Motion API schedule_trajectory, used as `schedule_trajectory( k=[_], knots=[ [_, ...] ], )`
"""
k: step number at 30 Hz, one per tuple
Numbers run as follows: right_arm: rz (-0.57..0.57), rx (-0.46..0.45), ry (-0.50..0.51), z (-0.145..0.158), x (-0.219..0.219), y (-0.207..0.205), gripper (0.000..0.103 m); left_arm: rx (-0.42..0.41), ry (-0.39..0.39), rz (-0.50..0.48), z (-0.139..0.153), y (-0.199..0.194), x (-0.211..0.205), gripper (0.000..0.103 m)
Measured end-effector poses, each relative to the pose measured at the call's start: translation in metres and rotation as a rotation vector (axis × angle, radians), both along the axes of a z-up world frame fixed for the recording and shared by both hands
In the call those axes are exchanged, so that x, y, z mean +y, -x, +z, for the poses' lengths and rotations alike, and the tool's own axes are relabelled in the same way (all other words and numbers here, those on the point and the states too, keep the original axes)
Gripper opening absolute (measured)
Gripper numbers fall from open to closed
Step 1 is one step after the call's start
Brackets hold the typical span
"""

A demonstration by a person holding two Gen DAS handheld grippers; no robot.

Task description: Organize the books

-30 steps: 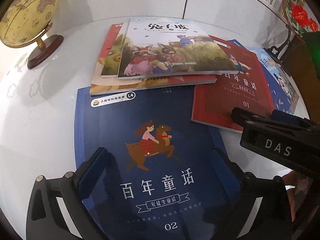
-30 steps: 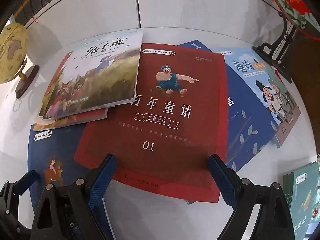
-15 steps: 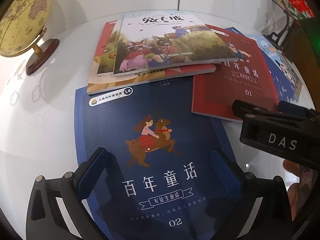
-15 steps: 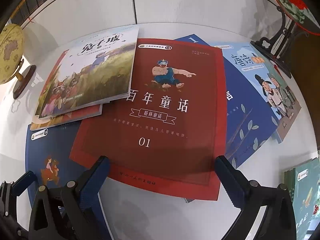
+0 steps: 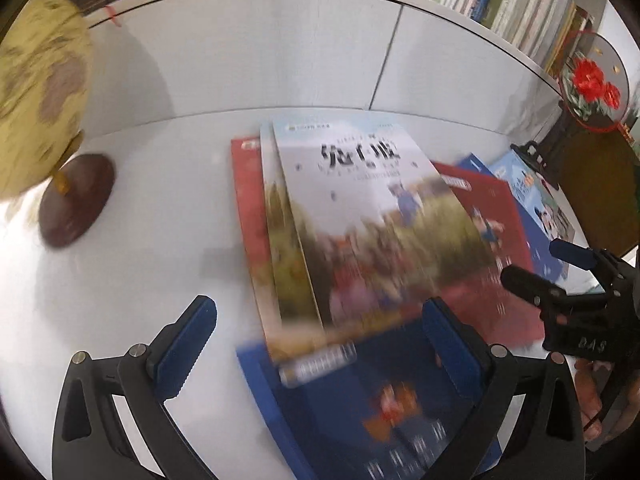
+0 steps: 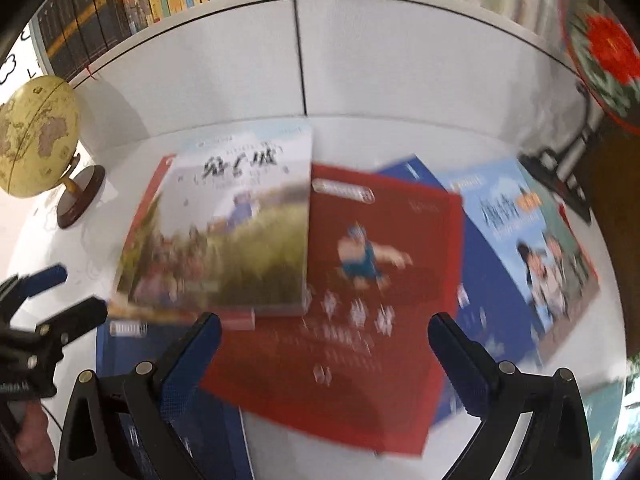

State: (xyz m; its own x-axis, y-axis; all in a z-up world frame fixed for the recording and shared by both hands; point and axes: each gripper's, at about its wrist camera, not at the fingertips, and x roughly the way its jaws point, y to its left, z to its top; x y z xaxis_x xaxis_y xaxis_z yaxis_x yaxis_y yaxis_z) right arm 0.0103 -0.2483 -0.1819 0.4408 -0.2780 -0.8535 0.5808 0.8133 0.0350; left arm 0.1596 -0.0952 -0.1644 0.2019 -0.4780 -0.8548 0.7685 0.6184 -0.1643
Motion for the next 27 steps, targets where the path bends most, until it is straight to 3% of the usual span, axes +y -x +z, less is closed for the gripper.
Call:
schedule_trajectory(
  k=[11, 18, 27],
  knots=[
    [0.035, -0.023, -0.108, -0.022, -0.024, -0.043, 0.093, 0.093, 0.033, -0.008, -0.027, -0.03, -0.04, 0.101],
    [0.058, -0.032, -0.135, -0.033, -0.03, -0.046, 0.077, 0.133, 0.037, -0.022, -0.038, -0.031, -0.045, 0.101],
    [0.053, -0.05, -0.143, -0.04, -0.036, -0.042, 0.074, 0.135, 0.039, -0.014, -0.042, -0.028, -0.041, 0.101]
  ],
)
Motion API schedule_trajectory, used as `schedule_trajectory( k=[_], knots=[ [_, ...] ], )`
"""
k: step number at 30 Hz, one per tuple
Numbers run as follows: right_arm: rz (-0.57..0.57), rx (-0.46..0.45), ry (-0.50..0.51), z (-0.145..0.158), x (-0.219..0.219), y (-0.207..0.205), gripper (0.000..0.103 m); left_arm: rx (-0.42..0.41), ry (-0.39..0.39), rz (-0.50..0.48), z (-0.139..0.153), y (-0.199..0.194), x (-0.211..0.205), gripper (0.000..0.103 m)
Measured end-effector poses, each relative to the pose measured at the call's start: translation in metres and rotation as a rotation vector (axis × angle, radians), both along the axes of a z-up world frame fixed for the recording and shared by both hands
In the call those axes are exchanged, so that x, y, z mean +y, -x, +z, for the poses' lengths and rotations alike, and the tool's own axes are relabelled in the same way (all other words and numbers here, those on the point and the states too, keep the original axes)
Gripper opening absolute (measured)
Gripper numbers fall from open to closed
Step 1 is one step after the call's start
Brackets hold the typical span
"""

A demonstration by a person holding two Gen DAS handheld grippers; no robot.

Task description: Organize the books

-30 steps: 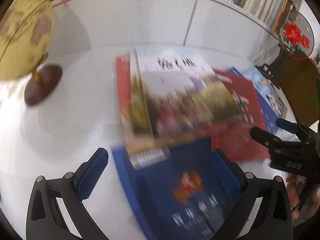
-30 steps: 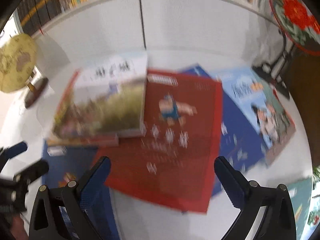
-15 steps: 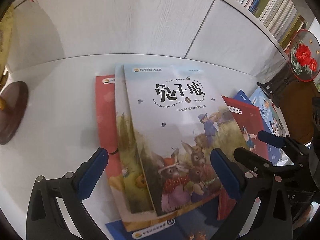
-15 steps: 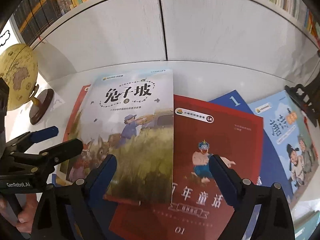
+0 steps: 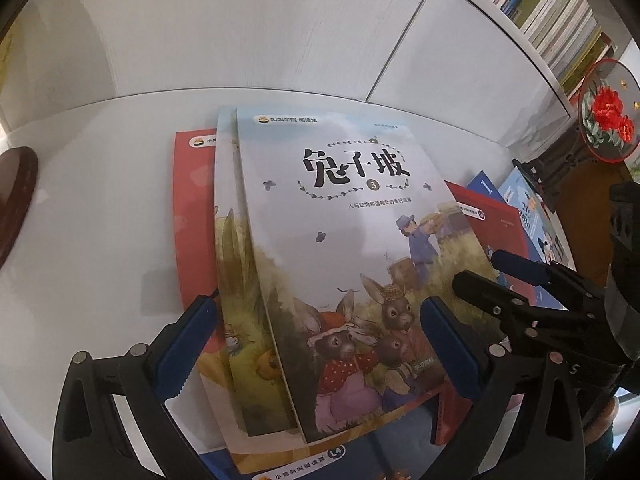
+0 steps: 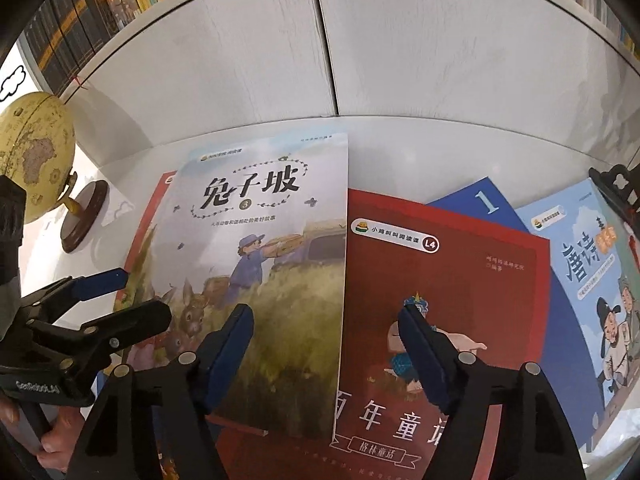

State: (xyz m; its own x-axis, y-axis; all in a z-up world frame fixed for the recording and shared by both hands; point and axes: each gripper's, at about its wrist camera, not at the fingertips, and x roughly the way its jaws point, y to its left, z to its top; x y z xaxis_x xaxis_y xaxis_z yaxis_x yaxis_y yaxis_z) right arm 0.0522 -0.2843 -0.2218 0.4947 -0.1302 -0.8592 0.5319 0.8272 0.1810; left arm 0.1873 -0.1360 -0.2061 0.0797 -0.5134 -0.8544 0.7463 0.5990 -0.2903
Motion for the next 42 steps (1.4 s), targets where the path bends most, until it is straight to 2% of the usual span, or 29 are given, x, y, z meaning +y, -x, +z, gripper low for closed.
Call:
schedule_trajectory(
  k=[8, 15, 18, 23, 28, 31, 34, 39, 42],
  knots=[
    [0.031, -0.033, -0.012, -0.001, 0.005, -0.005, 0.067, -0.02, -0.007, 0.0, 0.001, 0.006, -0.002, 0.101],
    [0.097, -0.085, -0.078, 0.0, 0.012, -0.008, 0.051, 0.011, 0.017, 0.004, 0.001, 0.004, 0.002, 0.101],
    [0.118, -0.133, -0.109, 0.002, 0.014, -0.004, 0.05, 0.021, 0.034, 0.004, 0.002, 0.003, 0.004, 0.101],
    [0.127, -0.193, -0.084, 0.015, 0.018, 0.005, 0.05, 0.044, 0.067, 0.012, 0.002, 0.001, 0.008, 0.1],
    [0.119, -0.112, -0.018, 0.006, 0.024, 0.001, 0.05, 0.083, 0.11, 0.022, 0.004, 0.002, 0.016, 0.096],
    [0.102, -0.144, -0.056, 0.005, 0.016, 0.008, 0.05, 0.121, 0.14, 0.023, 0.004, 0.004, 0.021, 0.096],
    [0.092, -0.128, -0.054, 0.005, 0.013, 0.015, 0.05, 0.199, 0.2, 0.017, 0.004, 0.006, 0.028, 0.095],
    [0.093, -0.102, -0.029, 0.009, 0.021, 0.032, 0.05, 0.159, 0.187, -0.055, 0.011, 0.04, 0.031, 0.095],
    [0.09, -0.091, -0.051, 0.005, 0.02, 0.04, 0.05, 0.156, 0.177, -0.084, 0.008, 0.051, 0.03, 0.095]
  ],
)
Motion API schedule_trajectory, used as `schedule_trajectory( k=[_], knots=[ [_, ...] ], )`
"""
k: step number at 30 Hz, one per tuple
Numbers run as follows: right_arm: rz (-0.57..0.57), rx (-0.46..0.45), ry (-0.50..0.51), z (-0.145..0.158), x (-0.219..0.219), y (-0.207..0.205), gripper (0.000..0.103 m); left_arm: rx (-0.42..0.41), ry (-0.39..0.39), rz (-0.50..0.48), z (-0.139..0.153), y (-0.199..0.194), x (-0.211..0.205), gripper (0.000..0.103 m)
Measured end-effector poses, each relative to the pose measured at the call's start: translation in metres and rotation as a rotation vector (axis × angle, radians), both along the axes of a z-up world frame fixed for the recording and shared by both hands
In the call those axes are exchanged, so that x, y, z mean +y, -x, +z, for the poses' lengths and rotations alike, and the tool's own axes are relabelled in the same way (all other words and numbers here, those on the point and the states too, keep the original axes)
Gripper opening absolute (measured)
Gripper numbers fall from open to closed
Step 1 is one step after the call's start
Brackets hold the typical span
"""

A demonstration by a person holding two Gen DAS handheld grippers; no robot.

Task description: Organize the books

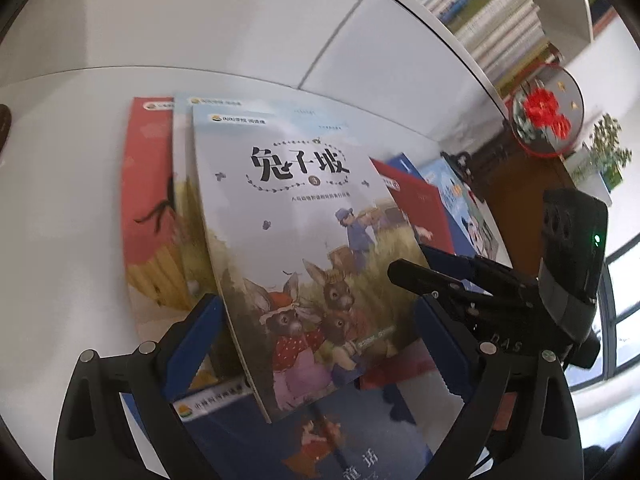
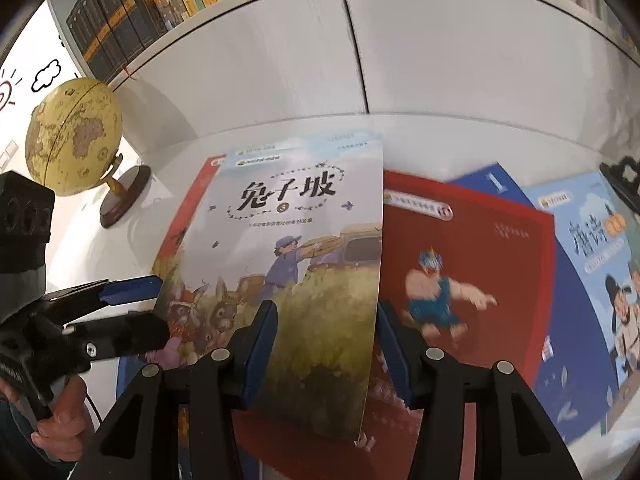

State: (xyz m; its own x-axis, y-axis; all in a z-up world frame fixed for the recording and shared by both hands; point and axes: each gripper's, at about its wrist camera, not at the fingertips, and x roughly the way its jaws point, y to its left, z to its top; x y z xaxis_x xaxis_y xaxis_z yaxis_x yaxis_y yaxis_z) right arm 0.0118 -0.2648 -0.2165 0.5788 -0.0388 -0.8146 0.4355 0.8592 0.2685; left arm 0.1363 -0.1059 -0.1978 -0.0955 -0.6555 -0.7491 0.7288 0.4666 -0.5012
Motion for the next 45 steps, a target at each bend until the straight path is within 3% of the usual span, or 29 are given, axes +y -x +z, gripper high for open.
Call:
schedule_trajectory(
  k=[5, 11, 15, 21, 23, 26, 30, 33, 34, 40, 45],
  knots=[
    [-0.009, 0.004, -0.019, -0.003, -0.005, -0.001, 0.05, -0.001, 0.019, 0.024, -0.004, -0.014, -0.005, 0.095],
    [-0.013, -0.006, -0.019, -0.004, -0.007, -0.006, 0.052, 0.081, 0.084, 0.034, -0.009, -0.025, -0.008, 0.095],
    [-0.017, -0.012, 0.023, -0.002, -0.001, 0.0, 0.052, 0.255, 0.196, 0.069, -0.018, -0.04, 0.008, 0.095],
    [-0.026, -0.028, 0.003, -0.005, -0.003, 0.0, 0.052, 0.32, 0.307, 0.07, -0.013, -0.042, 0.02, 0.094],
    [-0.016, -0.033, 0.001, -0.005, -0.001, -0.001, 0.052, 0.444, 0.372, 0.013, -0.017, -0.039, 0.012, 0.093],
    [-0.002, -0.019, 0.017, -0.004, 0.003, -0.003, 0.052, 0.266, 0.303, 0.011, -0.004, -0.024, 0.0, 0.093],
    [0.006, -0.025, 0.004, -0.004, 0.001, -0.001, 0.052, 0.208, 0.251, 0.039, -0.002, -0.025, 0.003, 0.092],
    [0.004, -0.019, 0.004, -0.004, 0.001, -0.001, 0.052, 0.136, 0.149, 0.097, -0.006, -0.03, 0.011, 0.092],
    [0.004, -0.019, 0.005, -0.004, 0.002, 0.0, 0.052, 0.122, 0.11, 0.103, -0.009, -0.031, 0.012, 0.091],
    [0.004, -0.011, 0.006, -0.004, 0.002, -0.001, 0.052, 0.028, 0.041, 0.118, -0.008, -0.027, 0.016, 0.091],
    [0.009, -0.007, 0.006, -0.004, 0.003, -0.002, 0.052, 0.041, 0.055, 0.126, -0.013, -0.034, 0.025, 0.091]
  ],
)
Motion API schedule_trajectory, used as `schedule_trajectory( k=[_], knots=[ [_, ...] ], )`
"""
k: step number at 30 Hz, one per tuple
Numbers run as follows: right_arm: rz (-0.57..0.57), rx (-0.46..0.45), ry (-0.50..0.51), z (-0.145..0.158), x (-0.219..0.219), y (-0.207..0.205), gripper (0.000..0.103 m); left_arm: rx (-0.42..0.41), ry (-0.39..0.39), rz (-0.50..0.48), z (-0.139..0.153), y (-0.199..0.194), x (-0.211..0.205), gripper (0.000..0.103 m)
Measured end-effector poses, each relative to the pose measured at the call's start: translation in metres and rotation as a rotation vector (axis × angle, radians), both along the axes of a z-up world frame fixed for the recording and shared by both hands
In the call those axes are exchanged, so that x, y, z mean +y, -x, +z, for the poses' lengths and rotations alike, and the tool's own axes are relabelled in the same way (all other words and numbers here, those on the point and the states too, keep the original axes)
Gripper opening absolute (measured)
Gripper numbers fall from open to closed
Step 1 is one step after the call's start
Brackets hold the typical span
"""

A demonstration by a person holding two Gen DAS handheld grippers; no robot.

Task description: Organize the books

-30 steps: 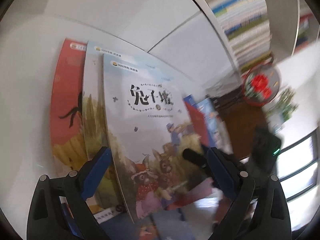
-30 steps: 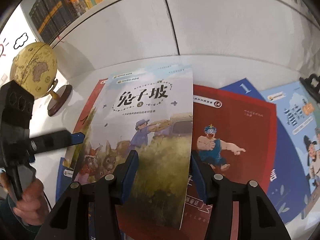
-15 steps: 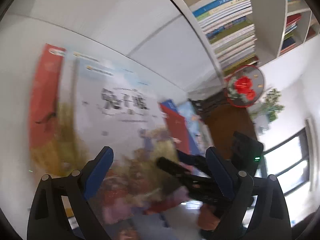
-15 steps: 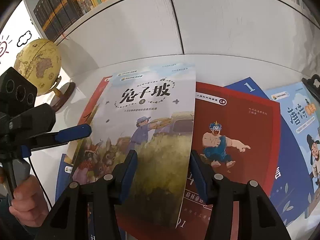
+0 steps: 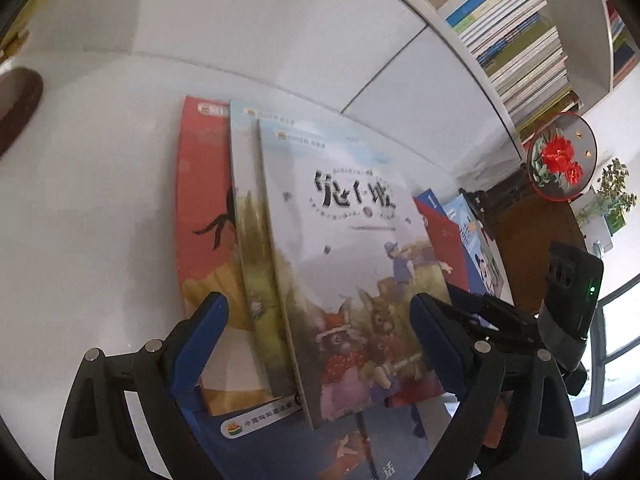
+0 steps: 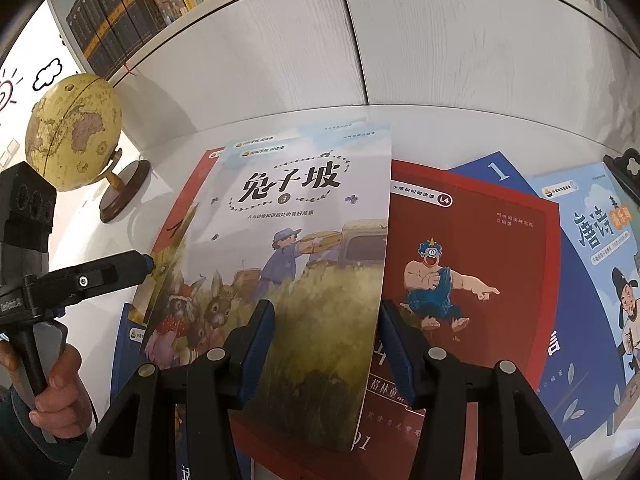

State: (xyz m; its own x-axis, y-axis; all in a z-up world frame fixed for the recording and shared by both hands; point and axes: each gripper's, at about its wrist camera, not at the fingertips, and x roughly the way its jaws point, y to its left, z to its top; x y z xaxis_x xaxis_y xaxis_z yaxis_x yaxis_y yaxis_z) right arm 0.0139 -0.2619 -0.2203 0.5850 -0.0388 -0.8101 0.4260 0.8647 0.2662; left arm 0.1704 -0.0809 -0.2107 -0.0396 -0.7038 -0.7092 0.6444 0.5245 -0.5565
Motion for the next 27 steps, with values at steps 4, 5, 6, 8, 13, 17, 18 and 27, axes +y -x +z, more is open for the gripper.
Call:
schedule_trajectory(
  k=[4, 5, 6, 8, 13, 17, 18, 27],
  knots=[
    [-0.004, -0.004, 0.001, -0.001, 0.001, 0.001, 0.052, 0.046, 0.025, -0.029, -0.002, 0.002, -0.005, 0.091],
    [-0.006, -0.004, 0.001, -0.001, 0.001, 0.001, 0.052, 0.027, 0.016, -0.028, -0.001, 0.005, -0.006, 0.092],
    [-0.006, -0.005, 0.0, -0.001, 0.001, 0.001, 0.053, 0.007, 0.006, -0.031, 0.0, 0.009, -0.008, 0.093],
    [-0.005, -0.006, 0.004, -0.001, 0.003, 0.0, 0.054, -0.03, -0.004, -0.029, 0.001, 0.016, -0.011, 0.093],
    [-0.002, -0.005, 0.03, -0.001, 0.01, -0.001, 0.055, 0.075, 0.081, -0.002, -0.001, 0.011, -0.003, 0.093],
    [0.001, -0.001, 0.023, 0.0, 0.008, -0.002, 0.055, 0.063, 0.063, -0.012, 0.001, 0.015, -0.006, 0.093],
    [-0.002, 0.0, 0.017, 0.0, 0.007, -0.002, 0.055, 0.063, 0.063, -0.01, 0.002, 0.016, -0.006, 0.093],
    [-0.027, 0.001, -0.049, 0.002, 0.006, 0.013, 0.055, 0.115, 0.094, -0.014, 0.009, 0.028, 0.002, 0.093]
  ],
)
